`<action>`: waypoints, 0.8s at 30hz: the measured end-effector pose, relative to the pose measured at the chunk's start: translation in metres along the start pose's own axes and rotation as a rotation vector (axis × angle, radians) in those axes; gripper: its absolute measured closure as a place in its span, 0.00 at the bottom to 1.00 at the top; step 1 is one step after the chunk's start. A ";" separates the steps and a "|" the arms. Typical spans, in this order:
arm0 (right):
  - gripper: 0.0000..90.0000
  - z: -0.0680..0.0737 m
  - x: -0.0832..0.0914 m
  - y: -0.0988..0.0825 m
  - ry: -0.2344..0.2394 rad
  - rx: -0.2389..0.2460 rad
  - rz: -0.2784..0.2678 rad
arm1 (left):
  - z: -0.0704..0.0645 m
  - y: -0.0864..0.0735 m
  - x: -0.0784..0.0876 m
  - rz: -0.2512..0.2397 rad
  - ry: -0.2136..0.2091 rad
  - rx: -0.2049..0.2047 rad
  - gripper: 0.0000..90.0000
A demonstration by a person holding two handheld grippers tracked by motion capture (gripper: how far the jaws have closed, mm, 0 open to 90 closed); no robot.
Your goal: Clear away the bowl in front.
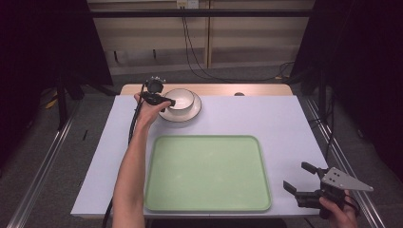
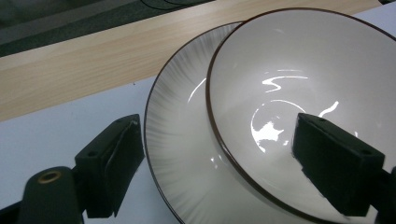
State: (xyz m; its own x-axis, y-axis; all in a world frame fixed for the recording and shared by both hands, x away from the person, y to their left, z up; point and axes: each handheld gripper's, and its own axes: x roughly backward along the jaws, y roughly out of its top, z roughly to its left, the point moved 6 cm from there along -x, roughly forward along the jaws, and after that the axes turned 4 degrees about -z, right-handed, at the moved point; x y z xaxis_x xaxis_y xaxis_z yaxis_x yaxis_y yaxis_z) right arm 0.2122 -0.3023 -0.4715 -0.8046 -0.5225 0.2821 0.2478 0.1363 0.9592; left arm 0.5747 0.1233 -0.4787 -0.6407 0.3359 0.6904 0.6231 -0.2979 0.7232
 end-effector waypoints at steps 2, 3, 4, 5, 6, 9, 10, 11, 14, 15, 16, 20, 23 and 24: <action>0.06 0.000 0.000 0.001 -0.001 0.005 -0.008 | 0.000 0.000 -0.002 0.029 -0.002 -0.005 0.22; 0.06 0.000 0.001 0.001 0.000 0.006 -0.006 | -0.001 0.000 -0.003 0.030 -0.001 0.000 0.22; 0.06 0.000 0.001 0.001 0.000 0.009 -0.008 | -0.003 0.000 -0.004 0.037 -0.010 -0.004 0.24; 0.06 0.000 0.001 0.001 0.002 0.008 -0.008 | -0.005 -0.001 -0.005 0.050 -0.012 -0.004 0.26; 0.06 0.000 0.001 0.001 -0.001 0.010 -0.008 | -0.005 -0.001 -0.006 0.061 -0.009 -0.003 0.28; 0.06 0.001 0.001 0.001 0.003 0.009 -0.007 | -0.007 -0.002 -0.011 0.054 -0.024 0.044 0.35; 0.06 0.001 0.001 0.001 0.006 0.009 -0.007 | -0.007 -0.004 -0.013 0.067 -0.021 0.053 0.40; 0.06 0.000 0.001 0.001 0.005 0.010 -0.008 | -0.007 -0.006 -0.014 0.081 -0.019 0.066 0.42; 0.06 0.000 0.001 0.001 0.007 0.007 -0.007 | -0.004 -0.009 -0.017 0.084 -0.042 0.105 0.49; 0.06 0.000 0.001 0.001 0.005 0.006 -0.010 | -0.004 -0.009 -0.017 0.088 -0.055 0.114 0.52; 0.06 0.000 0.002 0.001 0.004 0.010 -0.012 | -0.004 -0.010 -0.018 0.086 -0.065 0.121 0.53; 0.06 -0.001 0.002 0.001 0.005 0.004 -0.013 | -0.006 -0.009 -0.018 0.085 -0.086 0.127 0.65; 0.06 -0.001 0.003 0.002 0.003 0.008 -0.018 | -0.007 -0.009 -0.019 0.086 -0.075 0.128 0.69; 0.06 -0.001 0.003 0.002 0.005 0.011 -0.018 | -0.007 -0.009 -0.019 0.079 -0.065 0.135 0.70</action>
State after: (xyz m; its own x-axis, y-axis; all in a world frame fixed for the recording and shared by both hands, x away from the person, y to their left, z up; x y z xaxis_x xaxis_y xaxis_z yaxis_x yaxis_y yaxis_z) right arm 0.2107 -0.3045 -0.4691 -0.8060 -0.5293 0.2649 0.2273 0.1365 0.9642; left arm 0.5784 0.1135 -0.4981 -0.5593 0.3748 0.7394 0.7279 -0.2046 0.6544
